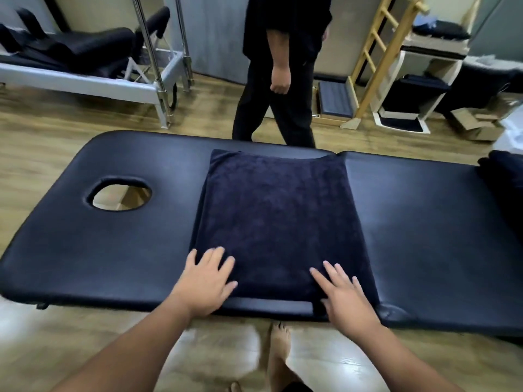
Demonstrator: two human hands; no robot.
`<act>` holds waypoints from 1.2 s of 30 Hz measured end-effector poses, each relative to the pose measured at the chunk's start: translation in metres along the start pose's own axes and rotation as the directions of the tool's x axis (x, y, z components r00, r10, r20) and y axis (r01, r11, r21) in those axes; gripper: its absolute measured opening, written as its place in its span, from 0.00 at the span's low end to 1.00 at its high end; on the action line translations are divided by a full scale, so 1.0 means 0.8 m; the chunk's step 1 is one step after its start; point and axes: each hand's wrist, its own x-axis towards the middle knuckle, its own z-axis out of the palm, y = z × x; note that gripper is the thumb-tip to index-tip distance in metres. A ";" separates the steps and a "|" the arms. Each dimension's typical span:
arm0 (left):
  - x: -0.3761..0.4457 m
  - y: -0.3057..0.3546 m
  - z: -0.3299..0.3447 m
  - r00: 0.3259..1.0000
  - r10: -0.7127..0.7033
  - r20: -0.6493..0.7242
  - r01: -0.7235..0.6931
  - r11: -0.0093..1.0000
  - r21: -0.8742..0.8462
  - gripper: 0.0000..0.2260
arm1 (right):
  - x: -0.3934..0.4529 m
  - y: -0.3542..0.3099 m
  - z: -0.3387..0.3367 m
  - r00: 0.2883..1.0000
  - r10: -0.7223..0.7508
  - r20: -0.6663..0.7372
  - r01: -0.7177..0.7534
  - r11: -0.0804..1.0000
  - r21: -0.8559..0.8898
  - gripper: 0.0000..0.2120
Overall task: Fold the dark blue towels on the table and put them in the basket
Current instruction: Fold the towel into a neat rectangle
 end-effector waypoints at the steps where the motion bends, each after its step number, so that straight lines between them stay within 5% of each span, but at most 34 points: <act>1: -0.006 0.007 -0.007 0.996 0.086 -0.023 -0.086 0.996 0.018 0.24 | -0.004 0.006 0.000 0.998 0.018 -0.053 -0.018 1.000 -0.008 0.34; 4: -0.011 0.013 -0.019 0.976 0.217 -0.009 -0.217 0.975 0.049 0.21 | -0.010 0.024 0.015 0.968 0.102 -0.229 -0.106 0.994 -0.009 0.27; 9: -0.006 -0.008 -0.032 0.984 0.164 0.074 -0.172 0.979 0.111 0.23 | -0.007 0.016 -0.002 0.951 0.121 -0.284 -0.118 0.993 0.027 0.06; 13: -0.008 -0.008 -0.033 0.990 0.099 0.102 -0.109 0.989 0.098 0.19 | -0.010 0.015 0.005 0.972 0.050 -0.229 -0.072 0.993 -0.089 0.16; 18: 0.003 0.002 -0.032 0.989 0.065 0.136 -0.085 0.985 0.152 0.33 | -0.013 0.018 0.014 0.970 0.109 -0.219 -0.139 0.982 -0.126 0.40; 21: 0.007 0.000 -0.033 0.989 0.045 0.144 -0.070 0.983 0.172 0.27 | -0.010 0.017 0.016 0.977 0.099 -0.186 -0.128 0.981 -0.146 0.40; 25: 0.024 -0.007 -0.049 0.984 0.039 0.176 -0.074 0.978 0.195 0.16 | 0.003 0.022 -0.002 0.975 0.068 -0.211 -0.113 0.971 -0.211 0.28; 33: 0.110 -0.063 -0.128 0.957 -0.194 0.218 0.253 0.924 -0.288 0.11 | 0.052 0.053 -0.084 0.900 0.008 -0.437 -0.057 0.993 -0.100 0.21; 36: 0.156 -0.090 -0.154 0.948 -0.253 0.196 0.309 0.880 -0.361 0.19 | 0.099 0.066 -0.124 0.840 -0.014 -0.542 -0.039 0.996 -0.086 0.18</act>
